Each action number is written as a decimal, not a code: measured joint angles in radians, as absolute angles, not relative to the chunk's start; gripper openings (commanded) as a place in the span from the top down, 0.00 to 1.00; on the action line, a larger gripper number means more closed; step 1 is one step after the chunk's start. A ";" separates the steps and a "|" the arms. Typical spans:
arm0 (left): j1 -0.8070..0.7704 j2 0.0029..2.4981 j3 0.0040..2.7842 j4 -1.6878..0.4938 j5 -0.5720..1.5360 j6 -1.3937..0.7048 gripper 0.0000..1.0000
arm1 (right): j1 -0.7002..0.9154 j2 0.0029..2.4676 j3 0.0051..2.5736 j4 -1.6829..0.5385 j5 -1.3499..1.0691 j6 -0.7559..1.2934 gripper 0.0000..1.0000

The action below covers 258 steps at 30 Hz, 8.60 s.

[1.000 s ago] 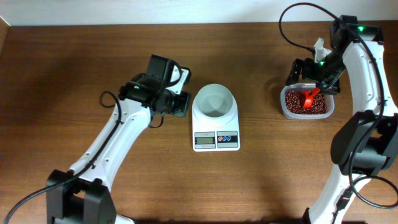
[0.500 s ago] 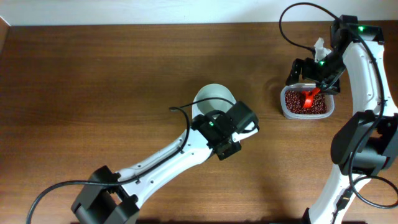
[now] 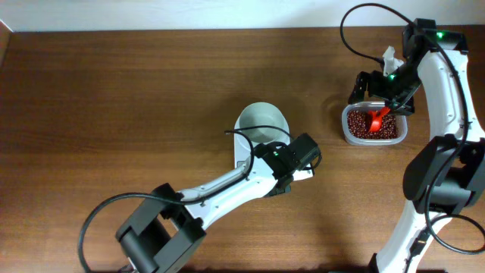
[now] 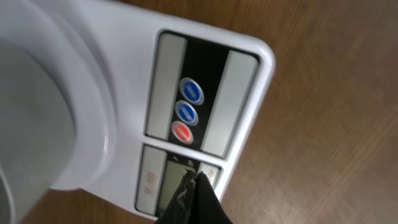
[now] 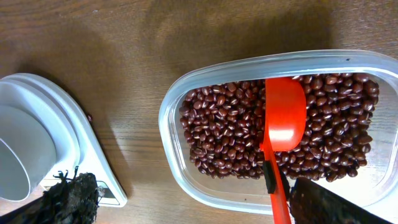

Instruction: Scoop item into bowl and weigh 50g on scale

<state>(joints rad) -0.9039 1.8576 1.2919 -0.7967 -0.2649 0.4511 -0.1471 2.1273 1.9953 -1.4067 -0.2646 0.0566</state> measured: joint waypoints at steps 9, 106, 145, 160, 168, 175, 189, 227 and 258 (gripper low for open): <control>-0.904 1.967 1.292 -0.684 -0.331 0.479 1.00 | -0.147 2.127 1.995 -1.407 -0.265 0.057 0.01; -0.215 1.547 1.254 -0.826 0.124 0.114 1.00 | -0.147 2.127 1.995 -1.407 -0.265 0.057 0.01; -0.723 1.562 1.245 -1.078 -0.086 -0.444 0.01 | -0.147 2.127 1.995 -1.407 -0.265 0.057 0.01; -0.736 1.562 1.241 -1.091 -0.087 -0.443 0.01 | -0.147 2.127 1.995 -1.407 -0.265 0.057 0.01; -0.736 1.562 1.240 -1.092 -0.087 -0.443 0.01 | -0.147 2.127 1.995 -1.379 -0.265 0.057 0.01; -0.736 1.562 1.240 -1.092 -0.087 -0.443 0.01 | -0.159 2.127 2.014 -1.412 -0.289 0.057 0.01; -0.736 1.562 1.240 -1.092 -0.079 -0.444 0.01 | -0.181 2.127 2.010 -1.462 -0.173 0.056 0.01; -0.714 1.562 1.240 -1.092 -0.095 -0.447 0.01 | -0.161 2.127 2.006 -1.485 -0.136 0.106 0.38; -0.714 1.562 1.240 -1.096 -0.153 -0.446 0.01 | -0.120 2.128 1.907 -1.364 -0.004 0.172 0.96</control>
<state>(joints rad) -0.7139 1.5616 1.2404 -1.0962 -0.1528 -0.4461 -0.1196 2.1281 1.9068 -1.3640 -0.0036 0.1722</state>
